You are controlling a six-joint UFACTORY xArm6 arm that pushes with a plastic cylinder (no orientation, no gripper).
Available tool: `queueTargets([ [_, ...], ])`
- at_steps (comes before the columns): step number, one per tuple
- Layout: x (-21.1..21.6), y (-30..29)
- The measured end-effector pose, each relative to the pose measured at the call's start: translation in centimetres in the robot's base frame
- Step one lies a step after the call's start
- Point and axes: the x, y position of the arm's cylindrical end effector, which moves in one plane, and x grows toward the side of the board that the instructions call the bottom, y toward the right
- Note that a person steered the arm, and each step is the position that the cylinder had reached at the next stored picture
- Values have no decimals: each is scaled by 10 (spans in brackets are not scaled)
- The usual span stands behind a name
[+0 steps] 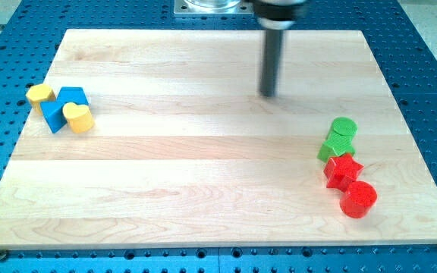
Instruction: Separate the green star from the red star
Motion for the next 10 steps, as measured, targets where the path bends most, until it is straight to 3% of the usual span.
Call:
queueTargets([
  [1,43,118],
  [2,103,128],
  [3,116,43],
  [5,129,44],
  [6,146,-28],
  [8,128,-206],
  [9,157,-200],
  [10,120,-251],
])
